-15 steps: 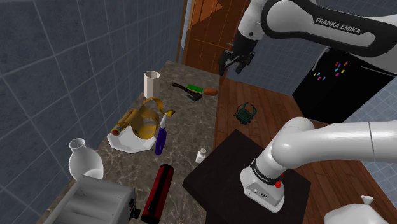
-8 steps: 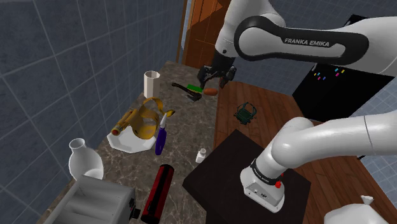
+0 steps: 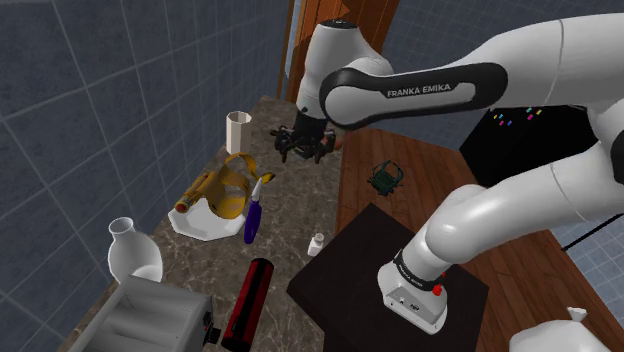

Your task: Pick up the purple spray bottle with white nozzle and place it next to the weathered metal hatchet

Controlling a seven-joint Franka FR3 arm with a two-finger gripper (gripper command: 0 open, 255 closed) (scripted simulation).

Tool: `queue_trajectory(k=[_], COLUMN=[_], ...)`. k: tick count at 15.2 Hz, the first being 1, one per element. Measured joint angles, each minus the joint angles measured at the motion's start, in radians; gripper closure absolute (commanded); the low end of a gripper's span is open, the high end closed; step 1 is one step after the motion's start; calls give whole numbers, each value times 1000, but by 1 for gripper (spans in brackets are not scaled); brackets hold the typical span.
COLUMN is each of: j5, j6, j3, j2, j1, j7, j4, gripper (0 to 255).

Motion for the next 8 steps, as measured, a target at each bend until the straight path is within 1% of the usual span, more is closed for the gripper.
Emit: queue_trajectory(k=[4, 6, 8], j5=[-11, -41, -73], j6=[81, 137, 177], j3=[77, 118, 143], j2=[135, 235, 315], j1=[-20, -36, -47], j7=[155, 246, 329], j4=[40, 72, 100], gripper=[0, 0, 0])
